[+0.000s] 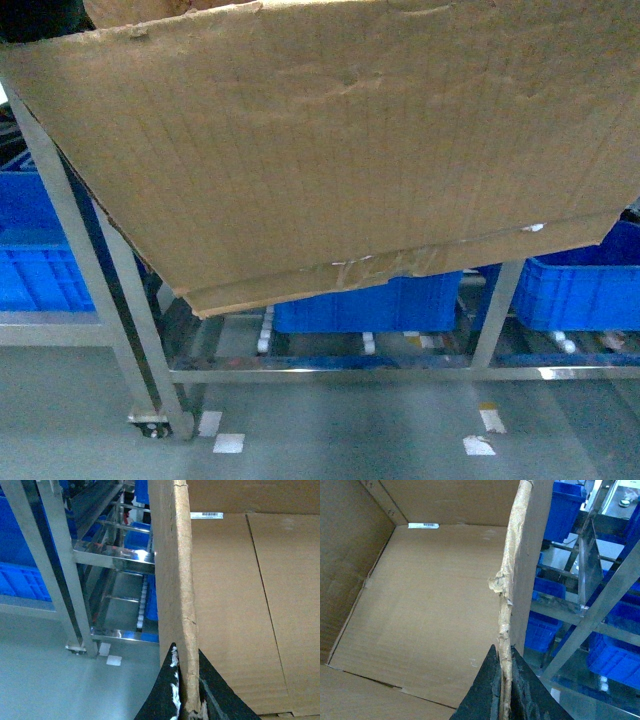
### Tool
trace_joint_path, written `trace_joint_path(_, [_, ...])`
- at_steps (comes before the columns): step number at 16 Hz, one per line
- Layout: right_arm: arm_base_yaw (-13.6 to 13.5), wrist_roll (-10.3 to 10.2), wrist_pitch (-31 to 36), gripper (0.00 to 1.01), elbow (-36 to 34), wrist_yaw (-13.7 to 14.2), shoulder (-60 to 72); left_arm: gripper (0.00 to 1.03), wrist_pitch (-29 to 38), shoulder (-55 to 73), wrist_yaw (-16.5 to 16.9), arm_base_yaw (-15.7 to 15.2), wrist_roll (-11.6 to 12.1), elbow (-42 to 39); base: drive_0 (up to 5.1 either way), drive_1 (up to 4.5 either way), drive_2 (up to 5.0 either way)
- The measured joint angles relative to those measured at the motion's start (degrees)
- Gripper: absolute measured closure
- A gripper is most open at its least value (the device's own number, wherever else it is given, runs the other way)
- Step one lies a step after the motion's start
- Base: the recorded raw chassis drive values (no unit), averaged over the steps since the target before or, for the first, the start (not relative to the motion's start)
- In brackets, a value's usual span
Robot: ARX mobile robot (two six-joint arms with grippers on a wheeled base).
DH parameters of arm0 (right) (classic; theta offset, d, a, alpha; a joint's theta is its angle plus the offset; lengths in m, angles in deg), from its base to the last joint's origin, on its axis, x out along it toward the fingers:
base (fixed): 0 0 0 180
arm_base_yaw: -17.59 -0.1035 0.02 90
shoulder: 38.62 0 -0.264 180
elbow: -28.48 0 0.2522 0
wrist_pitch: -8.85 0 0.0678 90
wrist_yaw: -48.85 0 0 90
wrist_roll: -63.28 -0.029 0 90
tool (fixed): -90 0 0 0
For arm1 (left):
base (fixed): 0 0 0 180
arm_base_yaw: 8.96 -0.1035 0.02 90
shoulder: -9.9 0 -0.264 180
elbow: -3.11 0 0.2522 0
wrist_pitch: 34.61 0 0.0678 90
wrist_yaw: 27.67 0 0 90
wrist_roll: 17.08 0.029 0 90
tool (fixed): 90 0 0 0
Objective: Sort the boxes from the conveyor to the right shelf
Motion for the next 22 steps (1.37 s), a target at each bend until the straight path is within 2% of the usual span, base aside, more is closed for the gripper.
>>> trace_joint_path(5, [0.0,0.0,-0.15,0.99,-0.02,0.0,0.0,1.01,-0.15,0.0,0.0,0.0,0.0,0.02,0.0,0.0,0.0])
trace_joint_path(11, [0.0,0.0,-0.11,0.99,-0.02,0.02,-0.04,1.01,-0.13,-0.02,-0.24,0.22,0.02,0.02,-4.1,4.15,0.2])
trace_joint_path(14, [-0.52,0.0,-0.07,0.99,-0.02,0.07,0.07,1.01,-0.28,0.0,-0.68,-0.33,0.02,0.02,-0.1,-0.1,-0.1])
trace_joint_path(17, [-0.35,0.0,0.07,0.99,-0.02,0.02,0.0,1.01,-0.15,-0.02,-0.35,-0.13,0.0,0.02,4.9,-2.48,-2.5])
trace_joint_path(22, [0.09,0.0,-0.2,0.99,-0.02,-0.02,-0.04,1.01,-0.11,0.0,-0.13,0.24,0.02,0.02,0.0,0.0,0.0])
